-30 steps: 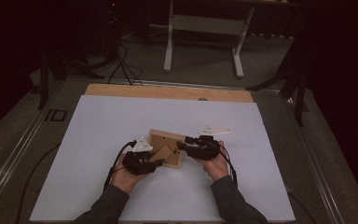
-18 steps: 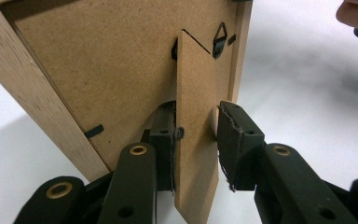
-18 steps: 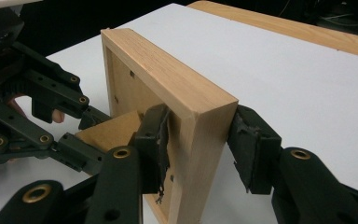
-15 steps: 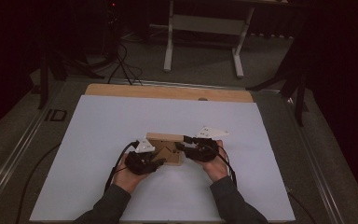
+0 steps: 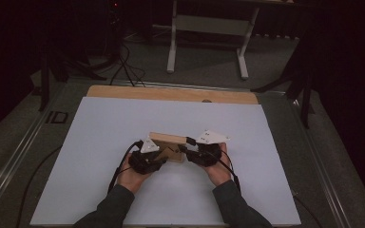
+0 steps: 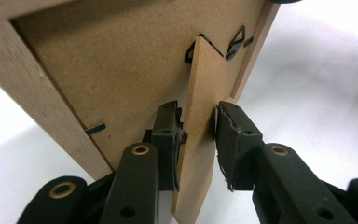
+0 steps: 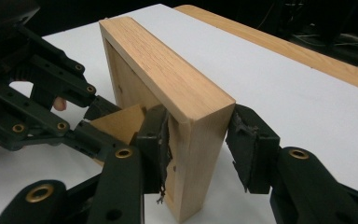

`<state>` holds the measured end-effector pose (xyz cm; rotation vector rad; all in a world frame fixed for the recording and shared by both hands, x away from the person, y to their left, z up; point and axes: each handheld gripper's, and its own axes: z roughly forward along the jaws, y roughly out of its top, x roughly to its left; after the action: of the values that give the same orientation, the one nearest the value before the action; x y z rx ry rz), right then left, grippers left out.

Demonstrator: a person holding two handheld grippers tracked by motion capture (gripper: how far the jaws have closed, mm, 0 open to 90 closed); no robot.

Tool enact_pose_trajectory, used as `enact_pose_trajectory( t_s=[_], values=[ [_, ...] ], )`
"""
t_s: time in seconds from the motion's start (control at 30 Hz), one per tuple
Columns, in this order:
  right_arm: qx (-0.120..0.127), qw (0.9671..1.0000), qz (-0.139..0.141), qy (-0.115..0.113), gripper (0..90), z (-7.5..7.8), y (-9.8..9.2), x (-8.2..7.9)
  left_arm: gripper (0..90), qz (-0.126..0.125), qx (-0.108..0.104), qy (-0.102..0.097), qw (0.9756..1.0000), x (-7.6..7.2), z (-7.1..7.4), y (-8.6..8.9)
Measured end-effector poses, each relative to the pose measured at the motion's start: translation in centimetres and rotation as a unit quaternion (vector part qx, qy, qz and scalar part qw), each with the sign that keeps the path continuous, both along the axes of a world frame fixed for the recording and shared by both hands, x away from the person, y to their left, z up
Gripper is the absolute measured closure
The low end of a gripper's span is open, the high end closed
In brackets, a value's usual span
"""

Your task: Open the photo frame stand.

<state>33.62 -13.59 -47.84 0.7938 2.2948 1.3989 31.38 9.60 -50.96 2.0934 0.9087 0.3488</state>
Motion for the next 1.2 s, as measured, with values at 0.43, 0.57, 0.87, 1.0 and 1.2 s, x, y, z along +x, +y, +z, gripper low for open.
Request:
enact_pose_trajectory(
  t_s=[0.43, 0.57, 0.87, 1.0, 1.2],
  values=[
    [-0.006, 0.9999, -0.008, -0.014, 62.1, 0.0, 0.1, -0.1, 71.0, 0.000, 0.015, -0.024, 0.9996, 0.3, -0.1, -0.2],
    [-0.003, 0.9999, -0.006, -0.009, 63.1, 0.0, -0.1, 0.0, 69.7, -0.002, 0.018, -0.024, 0.9995, 0.3, -0.1, -0.2],
    [0.000, 1.0000, 0.009, 0.000, 58.9, 0.0, -0.4, -0.2, 64.6, -0.016, -0.012, -0.001, 0.9998, -0.1, -0.1, 0.0],
    [0.005, 0.9998, 0.021, -0.001, 55.8, 0.2, -0.3, -0.5, 63.9, -0.017, -0.031, 0.017, 0.9992, -0.2, -0.2, 0.4],
    [0.005, 0.9994, 0.035, 0.000, 51.6, 0.3, -0.1, -0.9, 63.5, -0.017, -0.052, 0.037, 0.9978, -0.4, -0.4, 1.0]
  ],
)
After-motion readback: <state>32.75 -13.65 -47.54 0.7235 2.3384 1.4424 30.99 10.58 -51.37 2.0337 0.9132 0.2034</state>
